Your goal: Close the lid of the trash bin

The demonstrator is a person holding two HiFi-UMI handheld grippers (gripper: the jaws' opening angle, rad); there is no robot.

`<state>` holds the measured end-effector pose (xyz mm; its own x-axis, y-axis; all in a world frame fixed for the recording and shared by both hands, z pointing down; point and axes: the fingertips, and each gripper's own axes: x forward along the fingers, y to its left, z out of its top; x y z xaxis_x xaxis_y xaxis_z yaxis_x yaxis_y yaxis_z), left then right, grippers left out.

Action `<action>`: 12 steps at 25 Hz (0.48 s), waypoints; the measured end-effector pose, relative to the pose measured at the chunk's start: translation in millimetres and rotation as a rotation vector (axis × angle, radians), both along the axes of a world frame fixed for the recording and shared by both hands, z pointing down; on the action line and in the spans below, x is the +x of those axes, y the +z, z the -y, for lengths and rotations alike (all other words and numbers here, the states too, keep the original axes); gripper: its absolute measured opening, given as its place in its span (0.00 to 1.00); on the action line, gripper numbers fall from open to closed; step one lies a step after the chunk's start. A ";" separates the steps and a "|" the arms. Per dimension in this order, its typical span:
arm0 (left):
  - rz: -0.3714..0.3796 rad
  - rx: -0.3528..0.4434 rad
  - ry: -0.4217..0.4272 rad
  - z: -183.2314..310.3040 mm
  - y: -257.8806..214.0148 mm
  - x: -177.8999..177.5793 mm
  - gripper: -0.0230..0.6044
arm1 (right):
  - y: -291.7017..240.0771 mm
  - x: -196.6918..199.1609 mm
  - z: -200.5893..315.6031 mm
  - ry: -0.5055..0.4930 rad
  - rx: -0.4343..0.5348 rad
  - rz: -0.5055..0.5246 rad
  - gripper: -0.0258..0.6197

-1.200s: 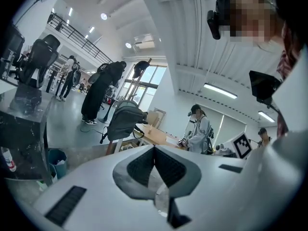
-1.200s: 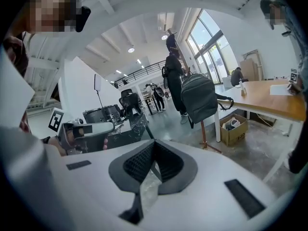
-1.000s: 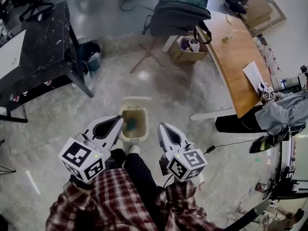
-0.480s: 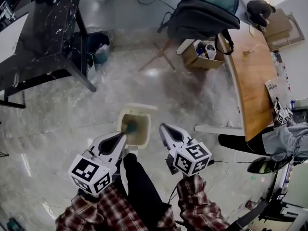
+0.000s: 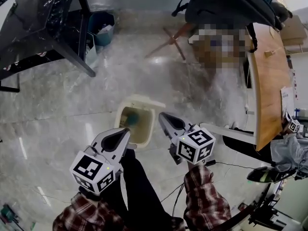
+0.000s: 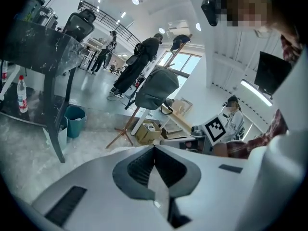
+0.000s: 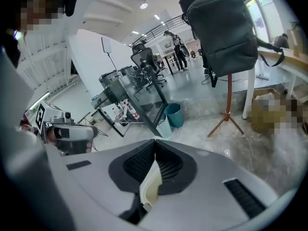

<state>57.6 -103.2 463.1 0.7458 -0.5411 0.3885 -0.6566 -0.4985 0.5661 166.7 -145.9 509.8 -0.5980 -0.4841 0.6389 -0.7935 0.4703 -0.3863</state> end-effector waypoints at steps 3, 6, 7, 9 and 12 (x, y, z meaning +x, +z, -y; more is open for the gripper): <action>0.004 -0.014 0.009 0.2 20.6 5.3 0.06 | 24.1 3.8 9.4 -0.033 -0.013 -0.015 0.06; 0.005 -0.032 0.015 -1.3 40.2 9.2 0.06 | 37.9 12.1 22.7 -0.063 -0.012 -0.017 0.06; 0.004 -0.038 0.015 -1.6 46.9 10.1 0.05 | 40.9 13.8 27.2 -0.080 -0.017 -0.014 0.06; 0.004 -0.050 0.014 -1.9 59.2 11.4 0.06 | 46.3 15.0 36.9 -0.115 -0.033 -0.009 0.06; 0.007 -0.066 0.013 -2.4 73.0 12.8 0.05 | 54.1 12.3 50.6 -0.193 -0.048 -0.034 0.06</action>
<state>70.4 -100.8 536.1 0.7496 -0.5043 0.4287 -0.6545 -0.4686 0.5933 179.0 -196.6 563.9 -0.6542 -0.3312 0.6799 -0.7035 0.5965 -0.3863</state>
